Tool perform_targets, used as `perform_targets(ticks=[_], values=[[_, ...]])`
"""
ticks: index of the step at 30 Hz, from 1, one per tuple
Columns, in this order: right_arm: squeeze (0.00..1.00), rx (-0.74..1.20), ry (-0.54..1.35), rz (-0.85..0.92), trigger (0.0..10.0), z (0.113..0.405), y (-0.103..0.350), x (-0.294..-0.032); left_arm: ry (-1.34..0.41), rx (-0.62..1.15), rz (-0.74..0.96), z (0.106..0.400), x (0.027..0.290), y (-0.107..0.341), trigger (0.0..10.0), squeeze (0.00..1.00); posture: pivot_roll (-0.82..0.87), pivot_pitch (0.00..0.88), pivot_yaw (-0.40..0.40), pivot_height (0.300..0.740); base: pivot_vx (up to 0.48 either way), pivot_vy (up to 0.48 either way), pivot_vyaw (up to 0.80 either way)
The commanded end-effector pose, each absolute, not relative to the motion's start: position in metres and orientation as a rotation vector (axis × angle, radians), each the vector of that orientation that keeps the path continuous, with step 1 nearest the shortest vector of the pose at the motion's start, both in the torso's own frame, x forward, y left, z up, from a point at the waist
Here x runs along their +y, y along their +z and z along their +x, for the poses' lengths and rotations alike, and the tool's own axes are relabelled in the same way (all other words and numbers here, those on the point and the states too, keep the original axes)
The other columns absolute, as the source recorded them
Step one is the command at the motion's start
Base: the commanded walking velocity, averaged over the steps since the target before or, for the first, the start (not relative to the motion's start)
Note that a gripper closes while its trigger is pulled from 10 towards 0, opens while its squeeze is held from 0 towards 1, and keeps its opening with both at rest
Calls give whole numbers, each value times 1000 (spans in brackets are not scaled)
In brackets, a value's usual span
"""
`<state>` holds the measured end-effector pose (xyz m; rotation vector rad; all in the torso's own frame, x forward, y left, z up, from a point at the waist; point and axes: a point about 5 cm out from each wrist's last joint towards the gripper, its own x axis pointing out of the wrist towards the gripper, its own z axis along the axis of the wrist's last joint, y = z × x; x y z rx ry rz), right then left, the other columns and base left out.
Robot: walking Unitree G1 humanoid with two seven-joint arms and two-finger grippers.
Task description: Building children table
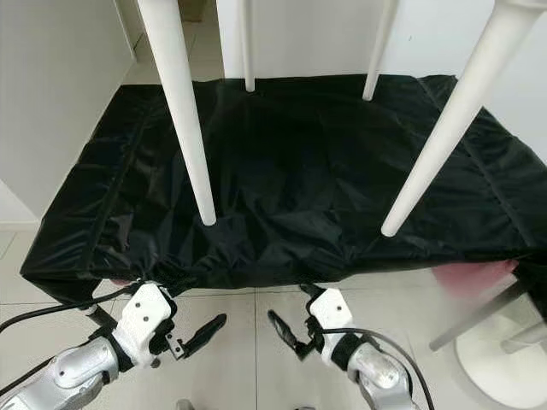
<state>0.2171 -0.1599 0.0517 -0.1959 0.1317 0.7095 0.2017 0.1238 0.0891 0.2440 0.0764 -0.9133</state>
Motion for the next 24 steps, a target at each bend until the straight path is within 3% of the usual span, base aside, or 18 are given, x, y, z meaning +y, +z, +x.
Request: perform_targets(ticks=[1, 9, 12, 19, 21, 24], values=[[0, 213, 706, -200, 10000, 212, 33, -166, -1030, 169, 306, 193, 131, 67, 10000, 0, -5, 76, 51, 740, 0, 0, 0], [0, 398, 532, -127, 10000, 204, -10, -184, -945, 360, 303, 188, 149, 17, 10000, 0, -17, 73, 54, 740, 0, 0, 0], [0, 574, 390, -91, 10000, 191, -42, -192, -782, 506, 279, 189, 158, -17, 10000, 0, -25, 67, 59, 740, 0, 0, 0], [0, 659, 310, -26, 10000, 180, -57, -192, -709, 593, 218, 188, 159, -35, 10000, 0, -23, 59, 57, 740, 0, 0, 0], [0, 800, 140, 12, 10000, 163, -77, -196, -557, 774, 280, 181, 170, -63, 10000, 0, -10, 43, 34, 740, 0, 0, 0], [0, 848, 66, 40, 10000, 155, -84, -198, -490, 844, 303, 176, 176, -72, 10000, 0, -5, 43, 24, 740, 0, 0, 0]])
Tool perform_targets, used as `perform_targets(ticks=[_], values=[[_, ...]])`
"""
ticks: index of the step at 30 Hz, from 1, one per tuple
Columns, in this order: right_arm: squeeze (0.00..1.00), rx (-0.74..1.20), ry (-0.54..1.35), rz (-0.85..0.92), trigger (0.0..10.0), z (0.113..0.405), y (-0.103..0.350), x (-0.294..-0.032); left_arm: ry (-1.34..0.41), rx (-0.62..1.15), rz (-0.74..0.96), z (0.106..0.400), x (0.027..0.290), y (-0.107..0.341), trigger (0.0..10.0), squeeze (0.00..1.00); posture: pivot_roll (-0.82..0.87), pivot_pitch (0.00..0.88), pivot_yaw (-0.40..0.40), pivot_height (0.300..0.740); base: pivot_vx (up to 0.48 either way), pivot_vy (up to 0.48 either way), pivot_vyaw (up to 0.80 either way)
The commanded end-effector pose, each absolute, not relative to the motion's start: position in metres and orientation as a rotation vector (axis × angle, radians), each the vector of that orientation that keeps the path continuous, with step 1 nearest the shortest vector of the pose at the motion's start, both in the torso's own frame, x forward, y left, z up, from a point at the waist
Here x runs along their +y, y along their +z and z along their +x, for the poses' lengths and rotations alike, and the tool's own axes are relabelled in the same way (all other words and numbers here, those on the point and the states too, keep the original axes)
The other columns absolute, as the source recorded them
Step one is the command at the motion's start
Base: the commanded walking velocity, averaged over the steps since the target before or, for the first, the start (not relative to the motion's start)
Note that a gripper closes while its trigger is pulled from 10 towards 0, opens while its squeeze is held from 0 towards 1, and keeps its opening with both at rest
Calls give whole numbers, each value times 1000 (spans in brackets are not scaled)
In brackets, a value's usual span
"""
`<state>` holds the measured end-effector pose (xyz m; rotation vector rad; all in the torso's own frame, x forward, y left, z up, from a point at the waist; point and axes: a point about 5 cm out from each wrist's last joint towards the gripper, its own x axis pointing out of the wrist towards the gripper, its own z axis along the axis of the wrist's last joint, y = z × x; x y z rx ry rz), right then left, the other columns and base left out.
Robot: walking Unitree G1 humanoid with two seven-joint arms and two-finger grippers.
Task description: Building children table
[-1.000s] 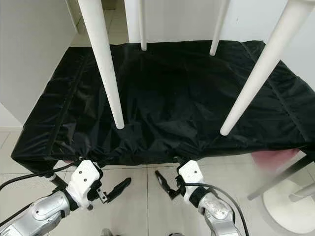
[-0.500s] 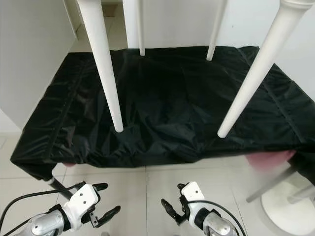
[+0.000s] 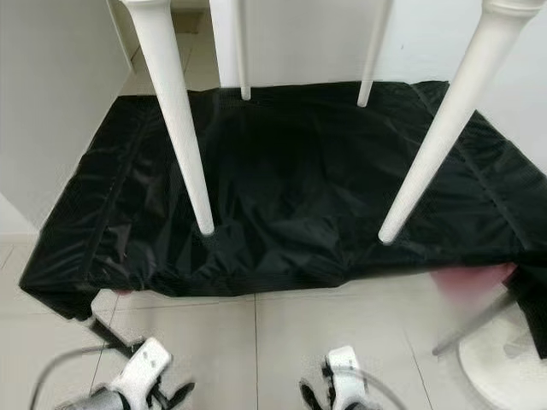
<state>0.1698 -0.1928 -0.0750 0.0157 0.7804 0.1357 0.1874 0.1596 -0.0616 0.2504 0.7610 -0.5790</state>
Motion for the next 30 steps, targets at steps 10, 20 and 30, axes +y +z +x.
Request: perform_targets(ticks=[10, 20, 30], values=[[0, 1024, -53, -1, 10000, 124, -103, -192, -202, 964, 274, 159, 197, -88, 10000, 0, 23, 43, 22, 740, 0, 0, 0], [0, 1029, -69, -21, 10000, 134, -102, -189, -229, 931, 262, 172, 186, -86, 10000, 0, 14, 2, 31, 740, 0, 0, 0], [0, 1022, -39, -43, 10000, 143, -100, -183, -257, 908, 307, 186, 185, -80, 10000, 0, 30, 0, 47, 740, 0, 0, 0]])
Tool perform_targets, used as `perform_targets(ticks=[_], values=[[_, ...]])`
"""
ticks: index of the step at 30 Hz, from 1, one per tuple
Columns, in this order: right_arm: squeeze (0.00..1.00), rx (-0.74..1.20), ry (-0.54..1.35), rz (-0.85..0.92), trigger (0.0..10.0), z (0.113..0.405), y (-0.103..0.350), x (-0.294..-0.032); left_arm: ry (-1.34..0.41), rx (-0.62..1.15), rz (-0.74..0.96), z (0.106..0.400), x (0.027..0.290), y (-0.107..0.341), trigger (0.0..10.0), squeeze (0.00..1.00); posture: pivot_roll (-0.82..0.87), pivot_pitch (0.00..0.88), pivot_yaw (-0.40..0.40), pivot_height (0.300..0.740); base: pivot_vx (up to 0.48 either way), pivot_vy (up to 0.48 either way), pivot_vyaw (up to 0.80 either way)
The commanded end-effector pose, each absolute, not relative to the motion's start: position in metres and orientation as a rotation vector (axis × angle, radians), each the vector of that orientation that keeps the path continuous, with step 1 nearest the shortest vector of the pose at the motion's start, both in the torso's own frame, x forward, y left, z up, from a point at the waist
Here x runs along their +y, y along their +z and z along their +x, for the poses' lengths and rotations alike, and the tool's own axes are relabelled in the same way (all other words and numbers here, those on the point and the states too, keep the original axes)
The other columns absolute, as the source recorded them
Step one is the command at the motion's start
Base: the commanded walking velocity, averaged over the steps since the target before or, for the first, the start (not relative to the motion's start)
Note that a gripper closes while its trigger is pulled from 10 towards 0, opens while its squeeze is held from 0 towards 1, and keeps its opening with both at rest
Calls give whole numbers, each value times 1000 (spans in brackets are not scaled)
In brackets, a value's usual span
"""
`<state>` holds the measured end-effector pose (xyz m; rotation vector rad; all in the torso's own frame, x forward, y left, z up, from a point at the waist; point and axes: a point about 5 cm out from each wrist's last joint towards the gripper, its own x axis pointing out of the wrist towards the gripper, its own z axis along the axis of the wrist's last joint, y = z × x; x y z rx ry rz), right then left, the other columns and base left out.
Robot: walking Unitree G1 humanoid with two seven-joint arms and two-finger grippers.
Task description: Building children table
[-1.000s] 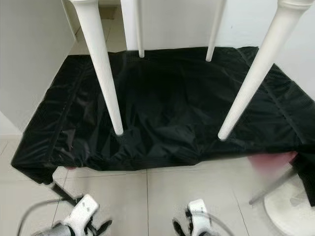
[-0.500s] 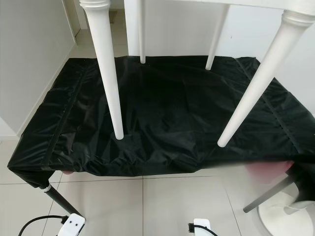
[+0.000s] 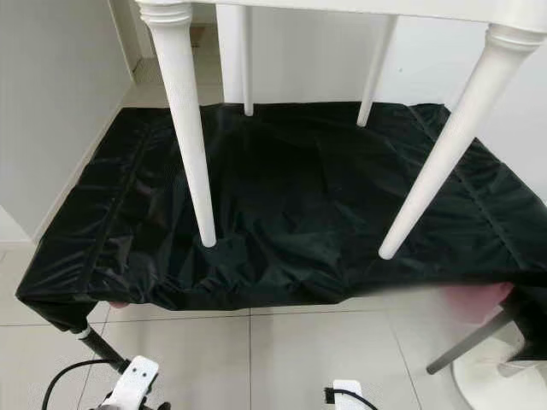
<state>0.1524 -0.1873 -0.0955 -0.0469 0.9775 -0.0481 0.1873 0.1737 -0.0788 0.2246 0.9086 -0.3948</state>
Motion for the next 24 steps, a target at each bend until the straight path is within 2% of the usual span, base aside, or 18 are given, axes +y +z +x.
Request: perform_targets(ticks=[1, 9, 15, 24], values=[[0, 1019, -8, -60, 10000, 146, -99, -180, -259, 907, 315, 188, 185, -79, 10000, 0, 16, 0, 56, 740, 0, 0, 0], [0, 1003, -33, -50, 10000, 153, -97, -181, -261, 912, 303, 188, 184, -80, 10000, 0, -11, 0, 61, 740, 0, 0, 0], [0, 983, -50, -65, 10000, 160, -94, -185, -330, 931, 325, 180, 177, -84, 10000, 0, -20, 0, 66, 740, 0, 0, 0], [0, 1032, -14, -94, 10000, 143, -101, -181, -310, 958, 344, 164, 175, -91, 10000, 0, -8, 0, 63, 740, 0, 0, 0]])
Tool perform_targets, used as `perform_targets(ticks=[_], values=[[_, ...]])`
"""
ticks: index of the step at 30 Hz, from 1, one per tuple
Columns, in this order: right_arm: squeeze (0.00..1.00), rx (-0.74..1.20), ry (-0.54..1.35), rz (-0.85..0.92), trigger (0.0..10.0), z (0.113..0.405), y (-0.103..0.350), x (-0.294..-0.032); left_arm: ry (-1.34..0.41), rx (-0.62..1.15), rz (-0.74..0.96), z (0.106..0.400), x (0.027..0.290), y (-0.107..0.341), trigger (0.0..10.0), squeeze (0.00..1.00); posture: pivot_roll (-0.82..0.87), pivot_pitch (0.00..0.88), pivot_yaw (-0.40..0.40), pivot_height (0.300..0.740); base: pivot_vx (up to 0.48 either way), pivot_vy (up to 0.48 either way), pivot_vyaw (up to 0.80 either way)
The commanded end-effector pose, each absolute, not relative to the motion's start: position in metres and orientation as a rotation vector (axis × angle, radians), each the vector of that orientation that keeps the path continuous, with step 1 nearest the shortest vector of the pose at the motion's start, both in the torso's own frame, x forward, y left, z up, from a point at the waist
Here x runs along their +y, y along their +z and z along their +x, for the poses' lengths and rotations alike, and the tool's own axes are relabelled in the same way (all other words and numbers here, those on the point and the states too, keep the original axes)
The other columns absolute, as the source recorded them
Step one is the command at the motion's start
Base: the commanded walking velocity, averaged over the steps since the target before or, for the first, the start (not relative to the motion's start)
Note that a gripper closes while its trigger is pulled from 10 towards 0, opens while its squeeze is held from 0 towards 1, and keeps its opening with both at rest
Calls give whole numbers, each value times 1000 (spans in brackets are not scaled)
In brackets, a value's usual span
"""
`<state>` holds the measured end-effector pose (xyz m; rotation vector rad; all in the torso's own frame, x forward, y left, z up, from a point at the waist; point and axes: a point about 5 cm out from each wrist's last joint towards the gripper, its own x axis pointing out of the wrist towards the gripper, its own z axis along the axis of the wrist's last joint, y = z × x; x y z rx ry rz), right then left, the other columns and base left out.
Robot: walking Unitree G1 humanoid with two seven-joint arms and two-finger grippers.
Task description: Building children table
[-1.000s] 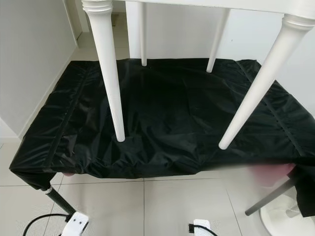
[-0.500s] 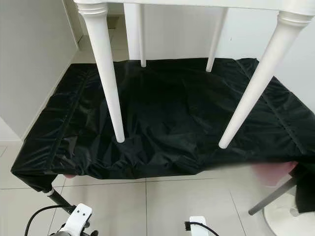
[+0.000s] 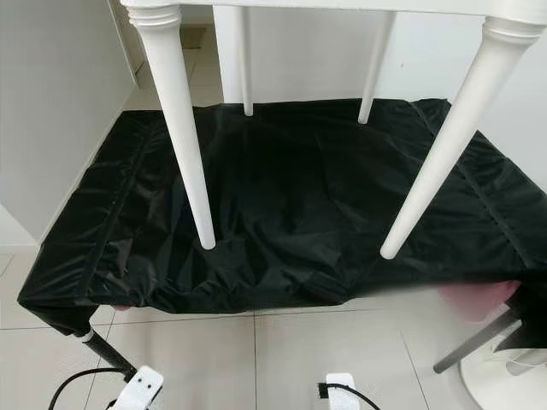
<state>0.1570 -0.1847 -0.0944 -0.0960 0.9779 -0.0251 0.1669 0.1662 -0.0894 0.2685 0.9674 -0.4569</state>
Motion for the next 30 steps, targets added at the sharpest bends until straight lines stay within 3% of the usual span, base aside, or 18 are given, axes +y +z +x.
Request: perform_targets(ticks=[1, 30], values=[[0, 1042, -15, -86, 10000, 140, -102, -181, -315, 969, 343, 162, 173, -93, 10000, 0, -11, 0, 67, 740, 0, 0, 0], [0, 1025, -2, -144, 10000, 148, -98, -186, -407, 1004, 371, 157, 161, -96, 10000, 0, -41, 0, 63, 740, 0, 0, 0]])
